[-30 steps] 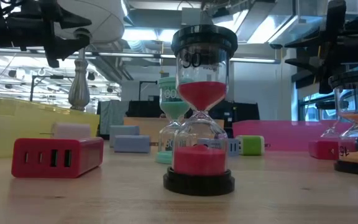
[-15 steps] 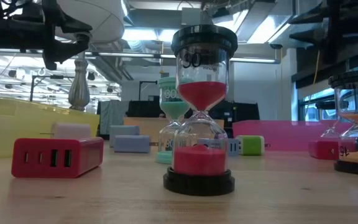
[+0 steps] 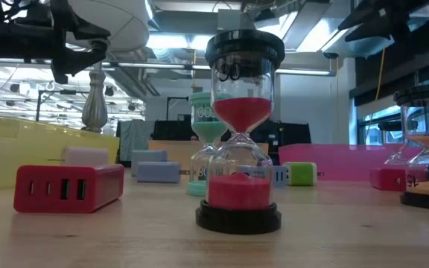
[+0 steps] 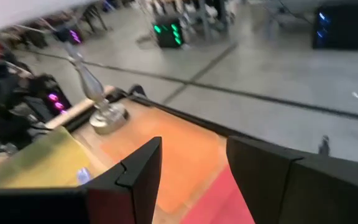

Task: Pick & Place Office items
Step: Put the white hourglass into the pink bin

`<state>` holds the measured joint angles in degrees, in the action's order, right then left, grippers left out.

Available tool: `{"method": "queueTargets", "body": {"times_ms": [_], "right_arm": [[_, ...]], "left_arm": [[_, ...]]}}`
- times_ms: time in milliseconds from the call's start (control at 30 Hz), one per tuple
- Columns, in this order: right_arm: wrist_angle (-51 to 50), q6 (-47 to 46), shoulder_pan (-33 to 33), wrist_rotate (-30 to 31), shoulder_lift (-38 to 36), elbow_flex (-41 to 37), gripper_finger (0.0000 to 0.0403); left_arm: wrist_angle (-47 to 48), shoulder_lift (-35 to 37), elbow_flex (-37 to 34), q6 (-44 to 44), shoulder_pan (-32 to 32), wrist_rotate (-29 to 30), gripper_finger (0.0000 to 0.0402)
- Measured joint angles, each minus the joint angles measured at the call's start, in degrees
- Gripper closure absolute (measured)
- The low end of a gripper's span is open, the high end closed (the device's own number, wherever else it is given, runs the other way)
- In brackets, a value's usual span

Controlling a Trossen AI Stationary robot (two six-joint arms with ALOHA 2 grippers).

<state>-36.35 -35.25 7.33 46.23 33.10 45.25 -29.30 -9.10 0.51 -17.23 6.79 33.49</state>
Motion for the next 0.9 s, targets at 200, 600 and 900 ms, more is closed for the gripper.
{"method": "queueTargets", "body": {"times_ms": [200, 600, 900], "right_arm": [[-5.89, -8.18, -0.30, -0.54, 9.26, 6.35, 0.0220], [-8.36, -16.64, -7.33, -4.18, 23.57, 9.45, 0.0220], [-9.23, -32.74, -12.27, -16.86, 33.19, 9.47, 0.0220]], "left_arm": [[0.00, 0.01, -0.02, 0.00, 0.01, -0.02, 0.0107], [0.00, 0.00, -0.02, 0.00, 0.00, -0.02, 0.0107], [0.00, 0.02, -0.02, 0.00, 0.00, -0.03, 0.0107]]}}
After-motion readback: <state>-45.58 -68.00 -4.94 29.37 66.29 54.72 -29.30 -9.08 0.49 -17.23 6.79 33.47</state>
